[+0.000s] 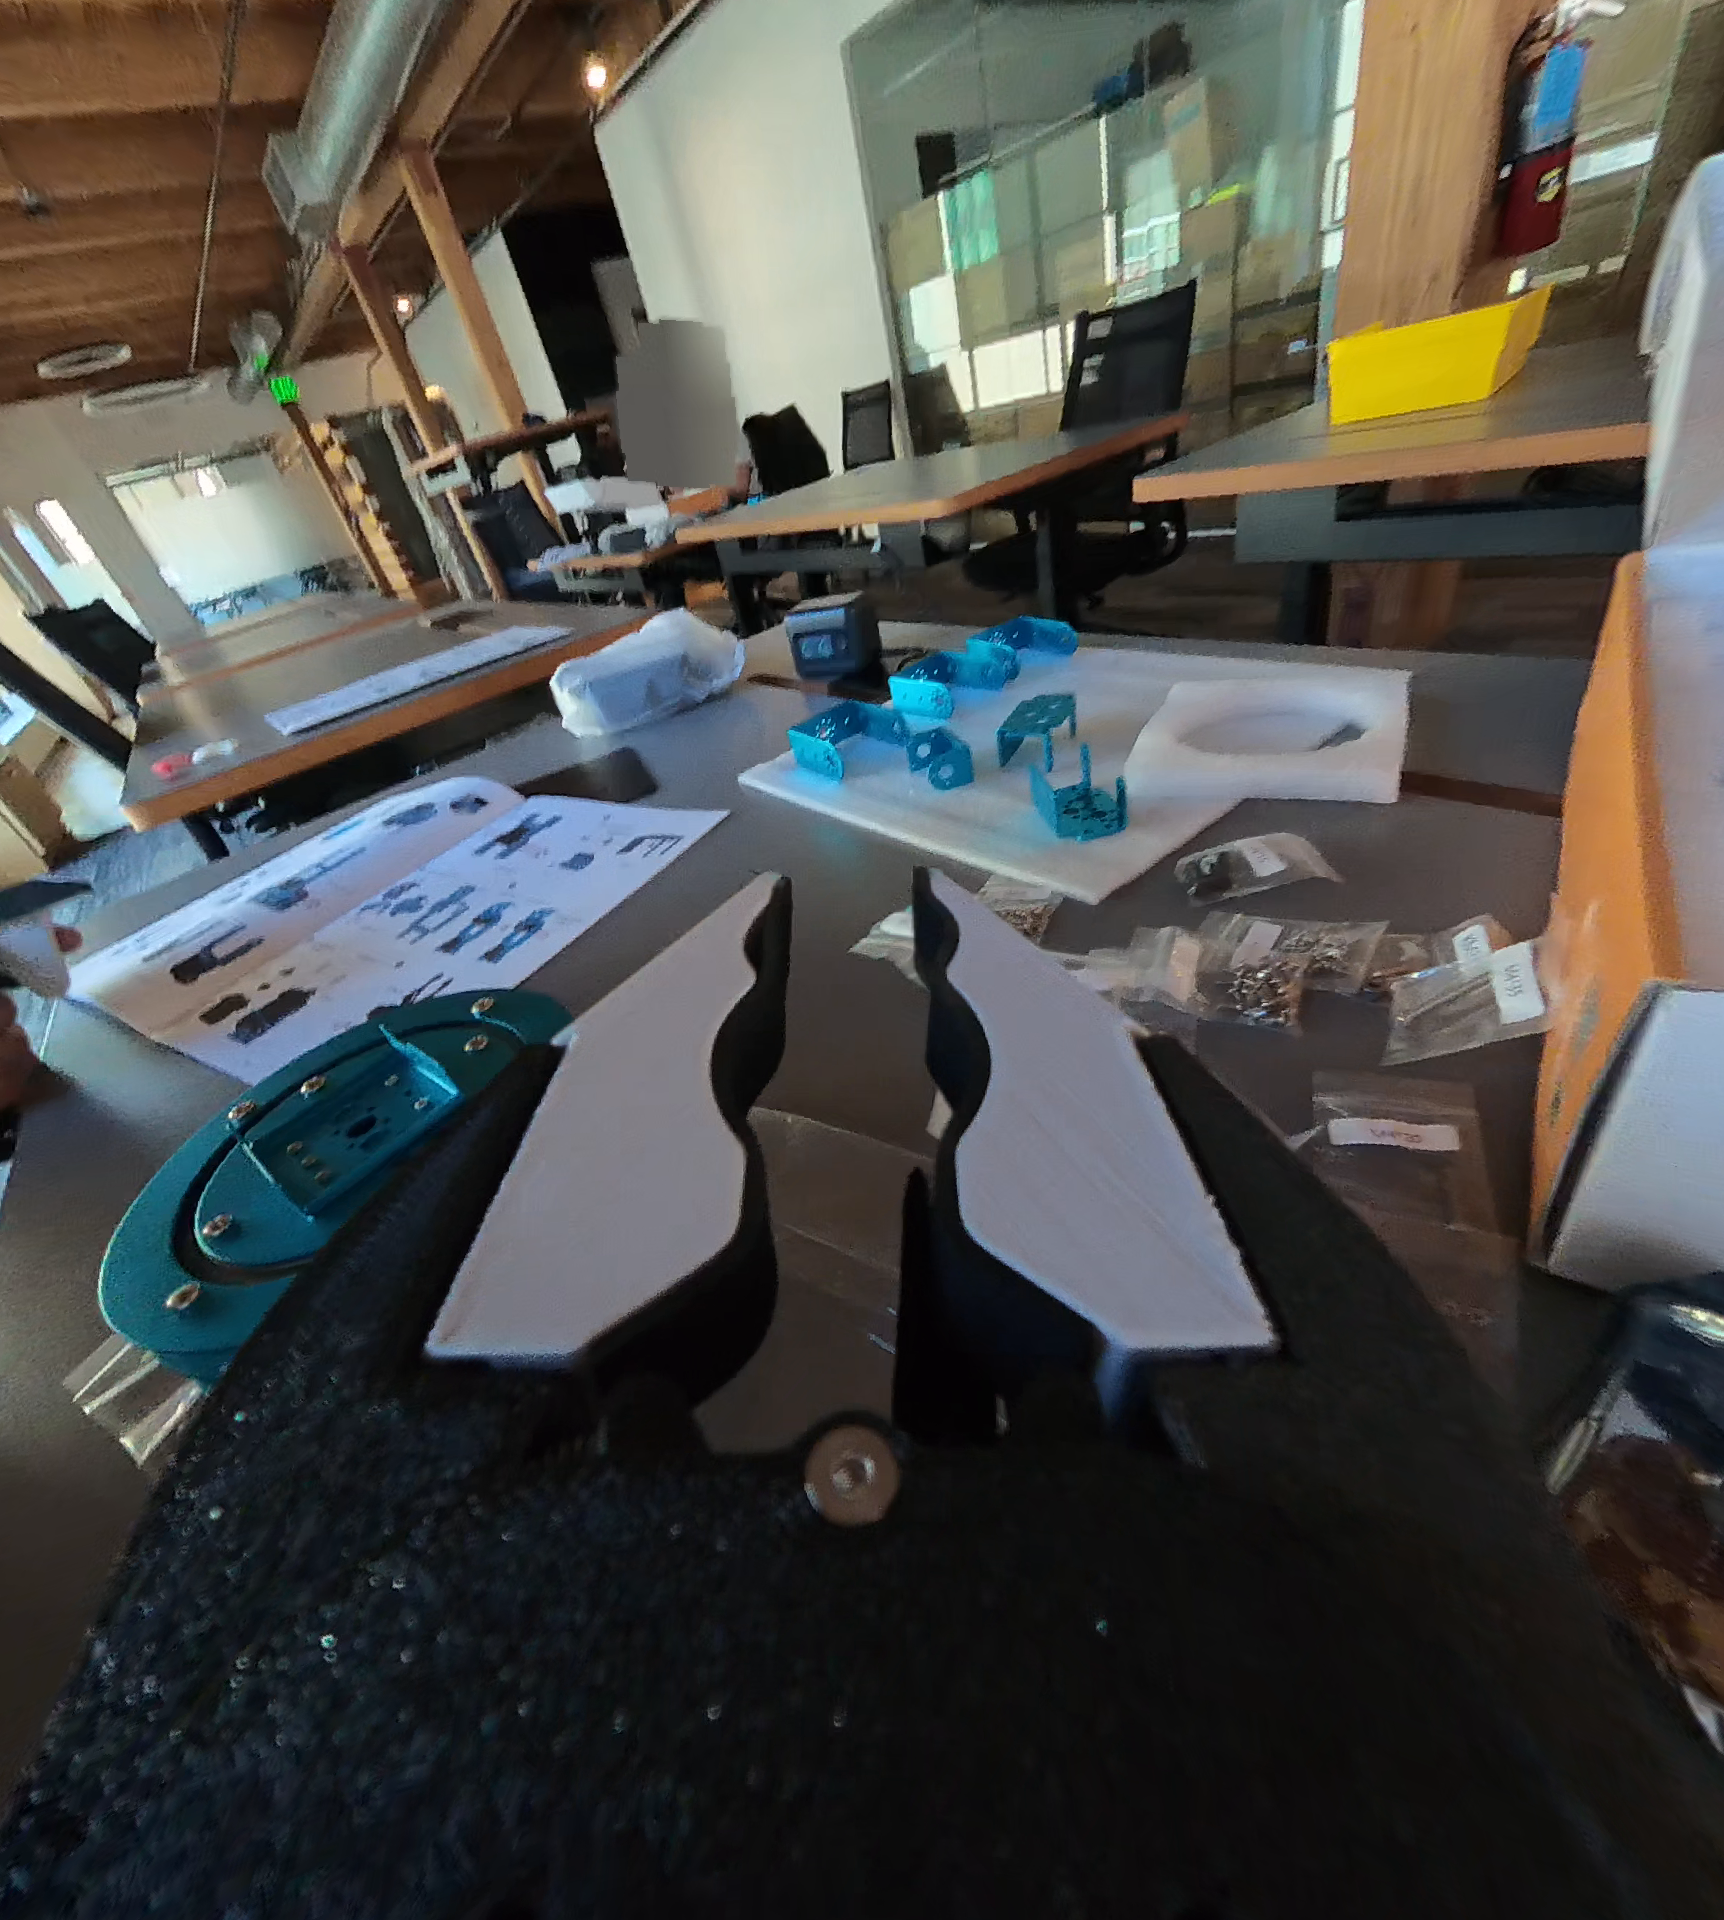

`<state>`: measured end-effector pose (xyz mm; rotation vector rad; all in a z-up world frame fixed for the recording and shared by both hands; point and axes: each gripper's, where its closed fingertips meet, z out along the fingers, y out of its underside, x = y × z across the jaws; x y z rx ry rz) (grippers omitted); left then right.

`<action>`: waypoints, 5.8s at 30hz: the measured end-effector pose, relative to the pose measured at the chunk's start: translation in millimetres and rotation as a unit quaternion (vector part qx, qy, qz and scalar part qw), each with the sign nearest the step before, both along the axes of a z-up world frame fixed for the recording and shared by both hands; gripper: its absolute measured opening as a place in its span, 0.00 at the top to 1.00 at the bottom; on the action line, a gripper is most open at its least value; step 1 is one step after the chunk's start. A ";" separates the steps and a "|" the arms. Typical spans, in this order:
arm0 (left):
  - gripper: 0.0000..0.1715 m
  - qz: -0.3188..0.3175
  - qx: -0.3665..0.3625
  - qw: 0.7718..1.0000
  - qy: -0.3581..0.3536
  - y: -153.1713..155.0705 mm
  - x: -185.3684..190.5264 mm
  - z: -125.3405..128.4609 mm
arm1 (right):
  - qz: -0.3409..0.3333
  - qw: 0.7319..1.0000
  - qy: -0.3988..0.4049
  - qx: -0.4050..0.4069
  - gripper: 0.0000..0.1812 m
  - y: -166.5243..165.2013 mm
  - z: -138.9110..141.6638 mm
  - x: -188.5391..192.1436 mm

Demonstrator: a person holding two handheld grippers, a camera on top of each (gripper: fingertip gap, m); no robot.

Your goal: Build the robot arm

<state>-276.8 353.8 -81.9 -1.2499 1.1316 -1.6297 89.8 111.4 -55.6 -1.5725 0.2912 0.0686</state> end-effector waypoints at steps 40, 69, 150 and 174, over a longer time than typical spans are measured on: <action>0.78 0.005 0.011 1.000 0.016 1.4 3.8 -4.9 | 0.030 0.998 0.033 -0.041 0.89 7.6 -19.6 -8.7; 0.78 -0.080 -0.118 0.987 0.071 -34.3 56.2 12.8 | 0.236 0.929 0.199 -0.201 0.66 7.8 -38.1 -84.6; 0.81 -0.050 0.715 0.689 -0.110 -145.9 222.2 354.2 | 0.132 0.713 -0.675 -0.134 0.82 47.6 335.9 -123.7; 0.81 0.085 0.812 0.548 -0.183 -182.0 158.8 475.2 | 0.035 0.603 -0.796 -0.045 0.82 12.5 447.0 -186.7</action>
